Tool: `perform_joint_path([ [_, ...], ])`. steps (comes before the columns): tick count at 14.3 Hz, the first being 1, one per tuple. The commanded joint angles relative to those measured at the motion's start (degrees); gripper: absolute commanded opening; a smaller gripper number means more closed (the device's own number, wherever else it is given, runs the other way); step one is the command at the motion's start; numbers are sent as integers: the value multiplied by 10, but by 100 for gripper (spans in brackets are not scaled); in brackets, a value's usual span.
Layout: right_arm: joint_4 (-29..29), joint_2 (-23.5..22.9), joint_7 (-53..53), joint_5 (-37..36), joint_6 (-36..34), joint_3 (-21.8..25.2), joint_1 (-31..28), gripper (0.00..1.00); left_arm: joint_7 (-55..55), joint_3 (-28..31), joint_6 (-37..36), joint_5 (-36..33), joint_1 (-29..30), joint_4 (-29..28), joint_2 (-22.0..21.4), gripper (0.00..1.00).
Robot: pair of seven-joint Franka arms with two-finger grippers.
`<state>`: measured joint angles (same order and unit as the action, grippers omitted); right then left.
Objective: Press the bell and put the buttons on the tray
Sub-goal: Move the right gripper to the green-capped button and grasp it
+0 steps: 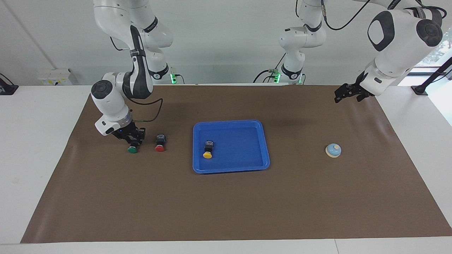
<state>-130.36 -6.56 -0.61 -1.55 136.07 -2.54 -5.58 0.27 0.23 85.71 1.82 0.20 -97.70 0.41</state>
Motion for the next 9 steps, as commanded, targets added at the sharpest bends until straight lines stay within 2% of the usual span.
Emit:
perform_joint_path([
  [1, -2, 0, 11, 1, 6, -4, 0, 0, -4, 5, -6, -6, -6, 4, -4, 100],
  [2, 7, -1, 10, 1, -3, -4, 9, 0, -4, 5, -6, -6, -6, 4, -4, 100],
  [4, 64, -1, 8, 1, -73, -5, 17, 0, -4, 5, -6, -6, -6, 4, -5, 100],
  [7, 207, -19, -20, 2, -213, -5, 70, 0, -4, 5, -6, -6, -6, 4, -4, 100],
  [9, 265, -38, -84, 3, -243, -5, 121, 0, -4, 5, -6, -6, -6, 4, -4, 100],
])
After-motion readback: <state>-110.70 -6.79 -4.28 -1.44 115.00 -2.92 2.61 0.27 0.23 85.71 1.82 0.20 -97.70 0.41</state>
